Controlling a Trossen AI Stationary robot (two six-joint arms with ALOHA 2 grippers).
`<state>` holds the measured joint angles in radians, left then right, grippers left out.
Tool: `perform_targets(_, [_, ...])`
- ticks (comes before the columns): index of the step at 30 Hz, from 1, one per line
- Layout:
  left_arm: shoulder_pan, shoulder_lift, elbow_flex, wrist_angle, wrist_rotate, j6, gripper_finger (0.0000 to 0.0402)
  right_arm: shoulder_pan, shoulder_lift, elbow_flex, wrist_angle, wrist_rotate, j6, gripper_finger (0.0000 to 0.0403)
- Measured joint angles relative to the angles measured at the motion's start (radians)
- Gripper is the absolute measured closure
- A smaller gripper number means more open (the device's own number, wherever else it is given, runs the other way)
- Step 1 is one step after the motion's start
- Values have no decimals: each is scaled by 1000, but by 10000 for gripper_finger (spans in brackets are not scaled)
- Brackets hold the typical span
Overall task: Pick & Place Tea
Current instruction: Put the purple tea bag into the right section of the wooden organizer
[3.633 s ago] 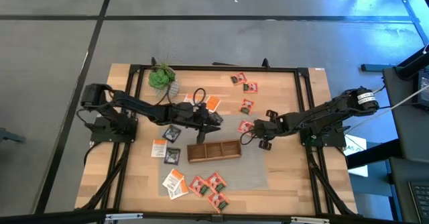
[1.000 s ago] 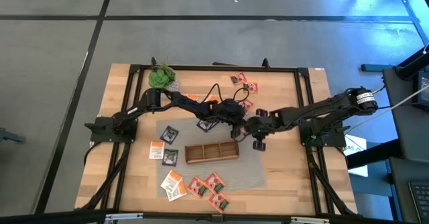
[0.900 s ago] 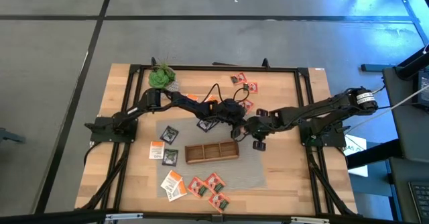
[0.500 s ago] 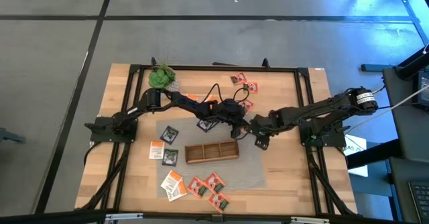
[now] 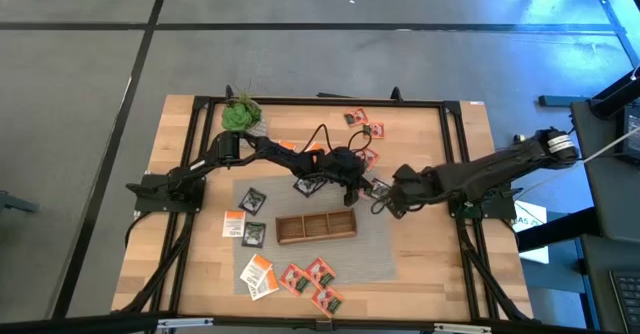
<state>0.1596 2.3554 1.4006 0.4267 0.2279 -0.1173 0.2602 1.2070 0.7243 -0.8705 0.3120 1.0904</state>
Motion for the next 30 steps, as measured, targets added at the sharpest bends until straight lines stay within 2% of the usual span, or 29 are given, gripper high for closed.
perform_targets(3, [0, 0, 0, 2, 0, 0, 399, 14, -93, -93, 88, 32, 87, 116])
perform_targets(6, [0, 1, -1, 7, 0, 0, 398, 19, -173, -202, 265, 36, 165, 116])
perform_targets(10, [0, 1, -1, 8, 0, 0, 399, 19, -226, -332, 554, 51, 222, 116])
perform_targets(12, [0, 1, -1, 8, 1, 0, 398, 19, -231, -379, 639, 48, 230, 116])
perform_targets(19, [0, 1, -1, 9, 1, 0, 398, 18, -230, -488, 691, 37, 376, 116])
perform_targets(26, [0, 1, -1, 10, 1, 0, 398, 18, -230, -550, 807, 67, 373, 116])
perform_targets(30, [0, 1, 0, 10, 2, 0, 399, 17, -230, -555, 809, 89, 373, 116])
